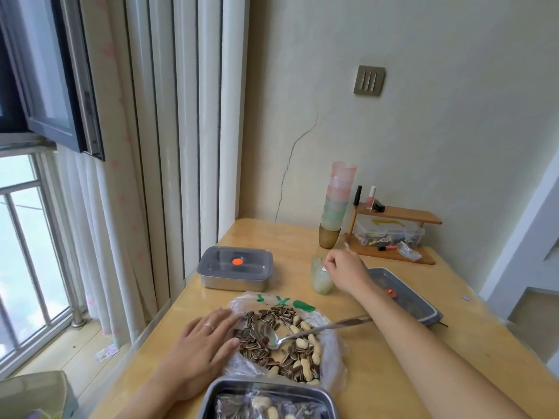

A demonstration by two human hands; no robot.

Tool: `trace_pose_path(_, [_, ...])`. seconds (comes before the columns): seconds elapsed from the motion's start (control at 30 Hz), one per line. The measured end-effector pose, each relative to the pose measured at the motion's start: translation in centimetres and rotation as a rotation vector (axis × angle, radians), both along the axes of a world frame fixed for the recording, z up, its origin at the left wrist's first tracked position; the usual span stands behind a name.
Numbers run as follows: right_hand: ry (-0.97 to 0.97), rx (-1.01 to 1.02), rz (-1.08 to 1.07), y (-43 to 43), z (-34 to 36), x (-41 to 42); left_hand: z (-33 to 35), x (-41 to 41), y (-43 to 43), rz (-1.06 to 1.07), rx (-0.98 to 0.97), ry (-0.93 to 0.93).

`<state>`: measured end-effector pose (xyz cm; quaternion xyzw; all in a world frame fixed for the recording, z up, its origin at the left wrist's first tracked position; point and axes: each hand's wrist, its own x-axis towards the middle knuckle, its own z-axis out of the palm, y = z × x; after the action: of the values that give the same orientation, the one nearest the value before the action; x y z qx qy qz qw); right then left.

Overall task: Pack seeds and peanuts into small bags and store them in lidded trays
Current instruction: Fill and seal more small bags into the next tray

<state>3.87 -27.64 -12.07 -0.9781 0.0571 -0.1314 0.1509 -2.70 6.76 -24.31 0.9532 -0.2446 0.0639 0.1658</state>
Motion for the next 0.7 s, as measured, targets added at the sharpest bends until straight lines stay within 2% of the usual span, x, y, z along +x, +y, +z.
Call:
trace_pose_path(0.23, [0.152,-0.067,-0.081,-0.3,-0.8,4.4,0.2,-0.1,-0.5,0.005,0.031,-0.014])
trace_pose_path(0.47, [0.422,-0.207,-0.153,-0.7,-0.2,8.1,0.3,-0.4,-0.4,0.003,0.042,-0.013])
trace_pose_path(0.7, [0.427,-0.341,-0.047,1.2,0.6,6.9,0.2,-0.5,-0.5,-0.002,0.052,0.011])
